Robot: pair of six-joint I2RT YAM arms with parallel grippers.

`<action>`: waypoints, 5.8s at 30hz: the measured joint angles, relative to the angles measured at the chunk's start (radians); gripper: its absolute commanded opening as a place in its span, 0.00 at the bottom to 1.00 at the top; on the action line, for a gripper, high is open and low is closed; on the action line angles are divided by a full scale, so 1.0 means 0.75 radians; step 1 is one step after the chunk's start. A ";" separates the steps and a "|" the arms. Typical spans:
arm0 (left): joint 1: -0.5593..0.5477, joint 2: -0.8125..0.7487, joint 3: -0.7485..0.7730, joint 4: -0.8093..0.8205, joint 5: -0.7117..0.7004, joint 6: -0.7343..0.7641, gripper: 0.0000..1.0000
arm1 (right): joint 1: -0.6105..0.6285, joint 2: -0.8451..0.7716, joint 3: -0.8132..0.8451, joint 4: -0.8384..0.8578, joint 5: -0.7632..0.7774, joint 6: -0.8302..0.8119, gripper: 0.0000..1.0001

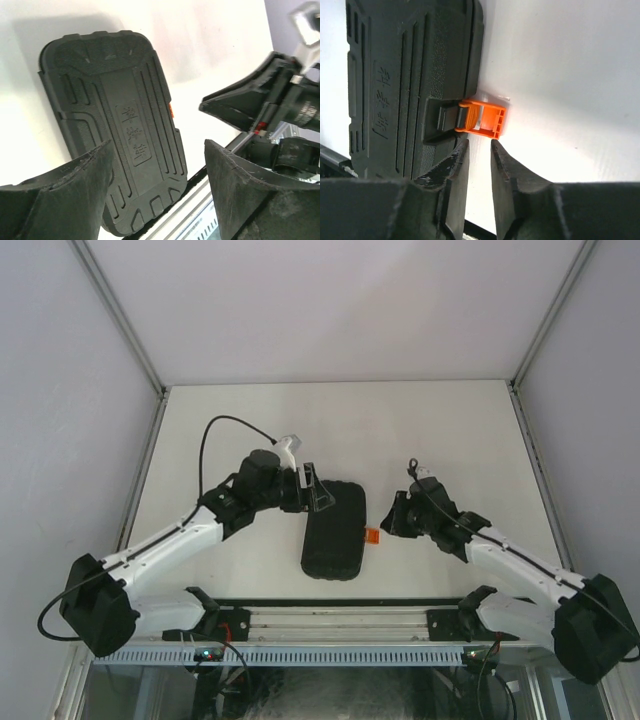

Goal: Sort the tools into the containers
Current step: Close the storage box at the center of the board.

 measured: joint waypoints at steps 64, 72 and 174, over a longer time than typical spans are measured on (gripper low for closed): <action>-0.133 0.152 -0.163 -0.078 -0.279 0.036 0.71 | -0.082 -0.081 -0.013 0.177 -0.149 0.018 0.53; -0.133 0.192 -0.137 -0.095 -0.297 0.036 0.71 | -0.183 -0.181 -0.082 0.131 -0.112 0.012 0.58; -0.130 0.326 -0.090 0.056 -0.269 -0.001 0.60 | -0.382 0.473 -0.461 1.341 -0.509 0.598 1.00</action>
